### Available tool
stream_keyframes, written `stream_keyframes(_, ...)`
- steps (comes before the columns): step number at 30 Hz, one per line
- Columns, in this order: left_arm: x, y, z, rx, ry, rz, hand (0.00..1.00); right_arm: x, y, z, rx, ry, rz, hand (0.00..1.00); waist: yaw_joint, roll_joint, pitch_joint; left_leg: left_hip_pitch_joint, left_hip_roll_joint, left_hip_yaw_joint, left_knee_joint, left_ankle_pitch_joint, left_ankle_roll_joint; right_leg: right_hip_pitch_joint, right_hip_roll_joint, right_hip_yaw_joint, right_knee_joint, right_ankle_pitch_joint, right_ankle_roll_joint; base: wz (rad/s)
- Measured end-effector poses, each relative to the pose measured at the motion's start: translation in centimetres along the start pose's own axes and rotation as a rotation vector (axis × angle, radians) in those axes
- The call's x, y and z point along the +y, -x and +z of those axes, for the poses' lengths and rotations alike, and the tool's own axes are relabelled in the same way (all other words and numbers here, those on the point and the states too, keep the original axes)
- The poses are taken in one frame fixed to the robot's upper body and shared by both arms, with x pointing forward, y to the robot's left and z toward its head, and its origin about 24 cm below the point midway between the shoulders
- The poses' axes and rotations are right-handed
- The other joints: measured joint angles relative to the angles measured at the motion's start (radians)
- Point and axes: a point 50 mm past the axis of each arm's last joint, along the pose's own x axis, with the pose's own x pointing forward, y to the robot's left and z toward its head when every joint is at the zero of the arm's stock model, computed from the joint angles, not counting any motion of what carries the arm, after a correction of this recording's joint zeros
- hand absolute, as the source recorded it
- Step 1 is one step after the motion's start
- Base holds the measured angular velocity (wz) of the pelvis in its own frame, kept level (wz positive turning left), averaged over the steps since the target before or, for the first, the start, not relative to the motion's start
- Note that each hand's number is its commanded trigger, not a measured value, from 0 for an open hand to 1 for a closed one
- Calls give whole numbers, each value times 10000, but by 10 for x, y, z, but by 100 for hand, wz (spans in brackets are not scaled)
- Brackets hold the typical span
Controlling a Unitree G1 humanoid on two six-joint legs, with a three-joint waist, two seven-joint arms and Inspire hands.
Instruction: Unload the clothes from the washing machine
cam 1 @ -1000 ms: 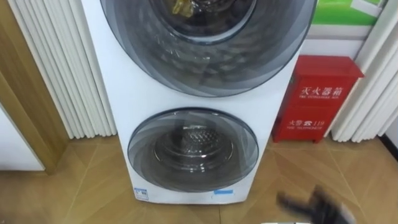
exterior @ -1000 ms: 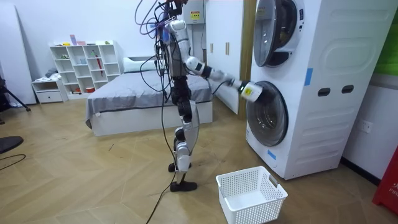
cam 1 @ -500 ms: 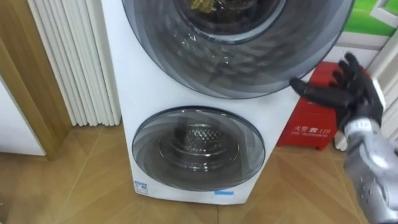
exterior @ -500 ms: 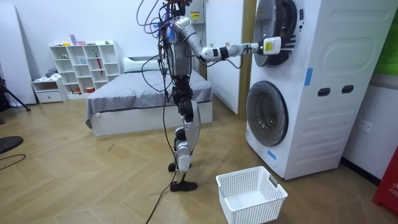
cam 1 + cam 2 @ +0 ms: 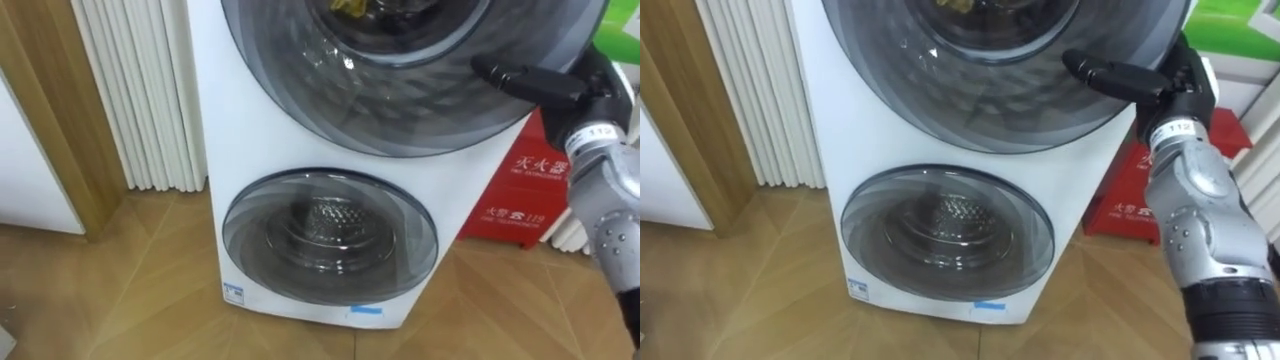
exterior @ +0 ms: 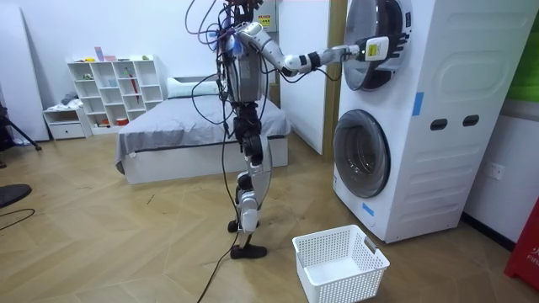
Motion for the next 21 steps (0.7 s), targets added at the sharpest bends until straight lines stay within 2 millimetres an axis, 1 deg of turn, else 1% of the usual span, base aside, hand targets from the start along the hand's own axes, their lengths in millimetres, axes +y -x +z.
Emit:
stream_keyframes(3,0,0,-2,51,8,-2,0,1,-2,5,-88,91,53,0,2,-14,-6,3,4,-60,-1,2,0,-24,10,7,21,0,0,-4)
stream_keyframes(5,1,0,-3,56,-3,16,0,1,-2,6,-112,237,15,0,12,-38,-17,41,28,-207,-1,3,1,-50,31,-1,117,-1,0,-3)
stream_keyframes(8,1,0,-3,43,-9,35,0,2,-2,7,-225,623,14,0,41,-60,-23,120,54,-223,-5,3,0,-32,44,-40,198,0,0,-9)
stream_keyframes(11,3,0,-2,-12,-60,63,0,7,-1,11,-510,1194,119,0,17,-101,-16,158,53,-222,-33,3,0,-29,43,-43,191,-1,0,-11)
stream_keyframes(13,5,0,-2,-36,-140,100,0,13,0,12,-631,1469,202,0,-45,-95,-10,301,115,-315,-122,4,-1,-73,88,-45,374,-1,1,-14)
stream_keyframes(14,7,-1,-1,-94,-327,128,0,14,2,10,-620,1555,248,0,-36,-82,-2,448,196,-555,-180,6,-1,-173,146,-67,718,-6,1,-24)
stream_keyframes(15,9,-1,2,-196,-417,154,0,14,5,9,-644,1609,273,0,-32,-36,41,578,344,-850,-212,22,15,-425,205,-118,1168,-44,-11,-46)
stream_keyframes(16,13,-2,3,-285,-522,252,0,17,12,7,-817,1905,483,0,49,73,84,696,604,-1757,-272,28,12,-957,582,82,1158,-465,-132,-58)
stream_keyframes(17,18,-3,2,-309,-526,361,0,21,16,8,-999,2070,671,0,122,28,74,660,692,-1944,-263,8,-24,-1190,729,287,476,-217,-388,-87)
stream_keyframes(18,24,-3,-4,-157,-530,499,0,33,22,15,-1478,2339,1253,0,191,-203,110,644,648,-1786,-250,-139,-267,-1533,692,66,-332,1508,-800,-38)
stream_keyframes(19,20,-4,-7,77,-574,421,0,34,33,11,-1731,2371,1454,0,-123,-29,87,695,883,-1518,-232,-319,-559,-1397,778,-318,-100,1511,-663,-7)
stream_keyframes(20,16,-4,-1,-56,-621,319,0,33,41,5,-1737,2403,1531,0,-201,19,98,772,915,-842,-269,-232,-649,-1291,755,-325,-51,1506,-666,35)
stream_keyframes(21,14,-3,1,-140,-695,257,0,34,44,2,-1674,2417,1618,0,-223,51,95,791,929,-548,-328,-208,-639,-1256,749,-272,-53,1506,-666,18)
